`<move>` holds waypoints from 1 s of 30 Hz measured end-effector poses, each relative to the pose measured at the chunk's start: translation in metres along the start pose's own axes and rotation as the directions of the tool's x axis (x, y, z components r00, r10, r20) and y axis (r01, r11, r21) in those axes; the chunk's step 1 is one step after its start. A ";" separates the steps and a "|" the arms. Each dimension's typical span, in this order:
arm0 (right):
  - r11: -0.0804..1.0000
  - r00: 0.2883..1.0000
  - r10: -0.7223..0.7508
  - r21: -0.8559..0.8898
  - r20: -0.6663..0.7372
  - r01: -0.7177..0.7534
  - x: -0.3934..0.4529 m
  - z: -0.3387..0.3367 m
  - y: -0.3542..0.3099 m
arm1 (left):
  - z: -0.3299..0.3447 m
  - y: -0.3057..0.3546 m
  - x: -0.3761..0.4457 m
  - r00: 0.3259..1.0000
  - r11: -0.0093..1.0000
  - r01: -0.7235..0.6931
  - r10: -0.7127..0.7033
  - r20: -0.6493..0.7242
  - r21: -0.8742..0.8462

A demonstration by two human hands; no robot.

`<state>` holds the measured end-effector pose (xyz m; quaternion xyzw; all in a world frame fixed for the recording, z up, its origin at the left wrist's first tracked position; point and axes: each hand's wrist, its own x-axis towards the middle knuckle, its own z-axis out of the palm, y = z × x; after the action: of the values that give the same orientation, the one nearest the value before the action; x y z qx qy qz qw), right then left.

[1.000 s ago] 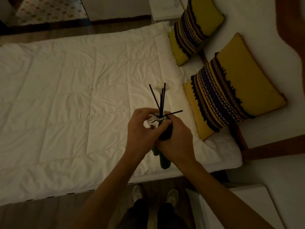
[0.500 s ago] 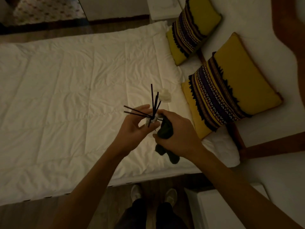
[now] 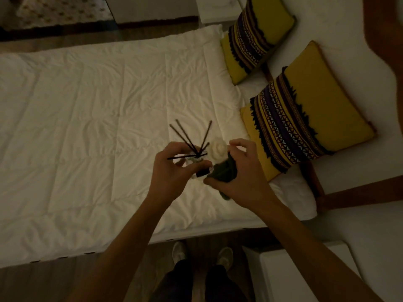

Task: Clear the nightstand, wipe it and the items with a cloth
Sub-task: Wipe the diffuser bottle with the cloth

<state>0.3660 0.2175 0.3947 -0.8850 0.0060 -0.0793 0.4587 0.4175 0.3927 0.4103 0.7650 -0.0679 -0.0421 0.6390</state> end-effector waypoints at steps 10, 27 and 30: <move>0.998 0.943 0.039 0.031 0.331 -0.052 0.005 0.019 0.001 | -0.011 0.010 0.001 0.984 0.994 -0.082 0.069 0.166 0.075; 0.740 0.837 0.418 0.402 0.354 -0.540 0.001 0.031 0.007 | -0.015 0.014 0.006 0.987 0.987 0.140 -0.132 0.094 -0.085; 0.824 0.841 0.473 0.206 0.262 -0.528 0.008 0.035 0.001 | -0.016 0.017 0.006 0.986 0.986 0.142 -0.133 0.103 -0.089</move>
<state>0.3786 0.2443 0.3749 -0.7844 0.1821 0.1332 0.5777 0.4253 0.4039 0.4299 0.7335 -0.0436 -0.1265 0.6664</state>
